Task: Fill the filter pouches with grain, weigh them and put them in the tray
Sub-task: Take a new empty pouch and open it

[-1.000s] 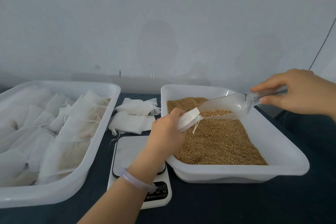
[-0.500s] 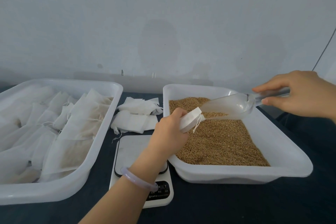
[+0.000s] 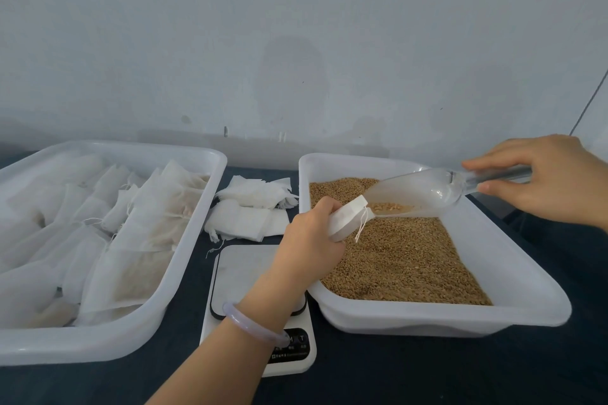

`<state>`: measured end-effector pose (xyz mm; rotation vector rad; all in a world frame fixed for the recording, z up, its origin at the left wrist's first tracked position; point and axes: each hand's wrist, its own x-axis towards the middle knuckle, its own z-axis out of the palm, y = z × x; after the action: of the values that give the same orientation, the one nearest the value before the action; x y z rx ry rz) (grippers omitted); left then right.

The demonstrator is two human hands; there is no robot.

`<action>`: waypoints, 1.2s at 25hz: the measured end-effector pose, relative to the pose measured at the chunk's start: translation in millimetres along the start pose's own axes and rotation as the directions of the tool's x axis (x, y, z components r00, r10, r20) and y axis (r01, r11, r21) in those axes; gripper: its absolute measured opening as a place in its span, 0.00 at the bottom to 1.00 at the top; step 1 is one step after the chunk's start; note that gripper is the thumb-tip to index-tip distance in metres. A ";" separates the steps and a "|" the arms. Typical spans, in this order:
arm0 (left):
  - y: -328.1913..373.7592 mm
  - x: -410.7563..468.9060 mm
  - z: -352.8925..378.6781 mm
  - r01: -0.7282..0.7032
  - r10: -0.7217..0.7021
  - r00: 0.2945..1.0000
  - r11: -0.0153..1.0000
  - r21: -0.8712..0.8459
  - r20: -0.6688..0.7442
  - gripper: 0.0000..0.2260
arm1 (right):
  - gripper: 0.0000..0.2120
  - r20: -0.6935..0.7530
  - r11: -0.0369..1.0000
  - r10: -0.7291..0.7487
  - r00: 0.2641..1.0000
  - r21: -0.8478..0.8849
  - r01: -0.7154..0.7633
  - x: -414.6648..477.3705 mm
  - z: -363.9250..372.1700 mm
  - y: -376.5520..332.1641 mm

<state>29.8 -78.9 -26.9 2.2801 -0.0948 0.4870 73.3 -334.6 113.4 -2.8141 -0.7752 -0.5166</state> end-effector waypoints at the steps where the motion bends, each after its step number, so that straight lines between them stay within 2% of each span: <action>1: 0.2 -0.1 0.0 0.000 0.000 1.000 1.000 -0.009 -0.002 0.16 | 0.18 -0.009 1.000 -0.008 1.000 -0.001 0.008 -0.6 0.5 -0.9; 8: -1.8 -0.1 0.5 0.001 -0.001 1.000 0.999 -0.037 -0.010 0.15 | 0.18 0.023 0.998 0.037 0.999 0.050 -0.038 -3.0 1.3 0.8; 12: -2.2 0.1 1.3 -0.003 0.003 1.000 0.999 -0.048 -0.015 0.14 | 0.18 -0.007 0.996 0.032 0.999 0.084 -0.032 -5.0 4.9 3.2; 17: -3.7 -0.7 1.8 0.003 -0.005 1.000 0.997 -0.077 -0.019 0.14 | 0.18 0.104 0.964 0.118 0.988 0.228 -0.139 -8.8 18.7 18.7; 20: -4.5 0.0 1.6 0.114 -0.134 0.989 0.959 -0.261 -0.059 0.14 | 0.14 0.233 0.913 0.186 0.955 0.319 -0.255 -18.4 41.0 26.7; 22: -5.3 0.4 0.5 0.161 -0.200 0.978 0.905 -0.393 -0.058 0.16 | 0.12 0.294 0.915 0.210 0.933 0.277 -0.293 -22.5 64.3 26.7; 25: -6.7 -1.7 0.6 0.159 -0.209 0.978 0.821 -0.548 -0.028 0.15 | 0.12 0.406 0.942 0.224 0.886 0.144 -0.304 -25.3 103.6 16.9; 28: -3.9 -4.2 -1.9 0.135 -0.210 0.976 0.798 -0.587 -0.060 0.11 | 0.10 0.515 0.939 0.229 0.826 0.108 -0.327 -25.6 126.8 5.9; 30: -1.1 -5.8 -11.0 0.123 -0.184 0.982 0.758 -0.641 -0.029 0.19 | 0.12 0.535 0.950 0.227 0.813 0.062 -0.306 -21.7 127.9 -0.3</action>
<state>21.2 -70.7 -23.0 1.5716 -0.0189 0.3920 91.8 -311.4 -12.9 -2.8709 -0.4452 0.3623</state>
